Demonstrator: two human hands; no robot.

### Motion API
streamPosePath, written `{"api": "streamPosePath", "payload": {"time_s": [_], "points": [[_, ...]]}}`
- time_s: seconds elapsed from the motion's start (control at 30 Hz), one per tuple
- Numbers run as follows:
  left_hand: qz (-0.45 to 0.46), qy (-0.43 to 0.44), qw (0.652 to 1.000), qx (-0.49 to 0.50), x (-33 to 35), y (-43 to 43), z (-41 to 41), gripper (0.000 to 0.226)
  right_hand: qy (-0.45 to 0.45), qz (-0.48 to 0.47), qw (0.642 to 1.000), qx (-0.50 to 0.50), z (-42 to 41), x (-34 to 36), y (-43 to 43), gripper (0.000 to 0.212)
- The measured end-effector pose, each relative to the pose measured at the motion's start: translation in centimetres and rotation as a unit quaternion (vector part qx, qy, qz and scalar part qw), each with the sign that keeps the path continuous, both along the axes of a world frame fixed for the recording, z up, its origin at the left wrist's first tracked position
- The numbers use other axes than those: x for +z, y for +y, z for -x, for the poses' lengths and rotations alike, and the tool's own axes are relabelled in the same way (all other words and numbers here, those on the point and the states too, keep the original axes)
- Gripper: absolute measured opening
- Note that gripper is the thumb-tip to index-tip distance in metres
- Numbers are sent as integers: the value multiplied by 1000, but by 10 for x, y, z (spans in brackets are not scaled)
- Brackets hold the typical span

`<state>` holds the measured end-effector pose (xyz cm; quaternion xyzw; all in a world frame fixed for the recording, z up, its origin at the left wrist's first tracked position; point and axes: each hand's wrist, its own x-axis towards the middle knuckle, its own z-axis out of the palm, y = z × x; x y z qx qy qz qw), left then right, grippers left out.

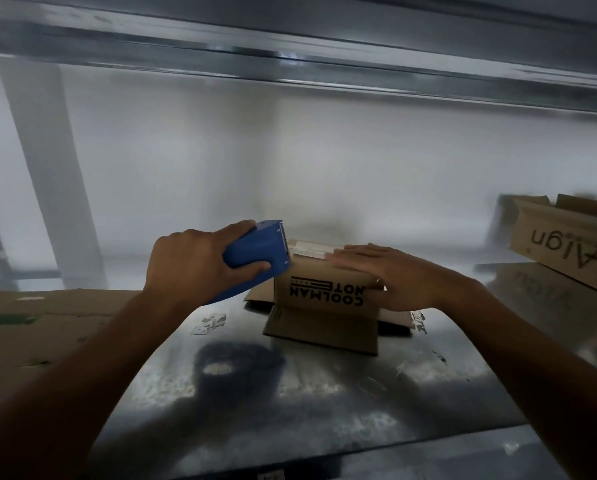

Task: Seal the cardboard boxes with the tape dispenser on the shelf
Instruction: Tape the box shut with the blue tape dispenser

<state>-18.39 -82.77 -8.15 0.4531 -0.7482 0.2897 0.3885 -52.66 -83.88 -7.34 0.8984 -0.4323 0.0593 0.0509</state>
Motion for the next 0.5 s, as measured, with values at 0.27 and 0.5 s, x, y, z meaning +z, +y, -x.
{"api": "streamPosePath", "payload": {"time_s": [0.27,0.5], "points": [[5,24,1000,6,-7,-4,-7,81,-32,86,992,-91,-45,-5,-6,57],[-42,68,996,40,-17,-11,-33,72,2,119,985,-127,-104,-17,-16,70]]}}
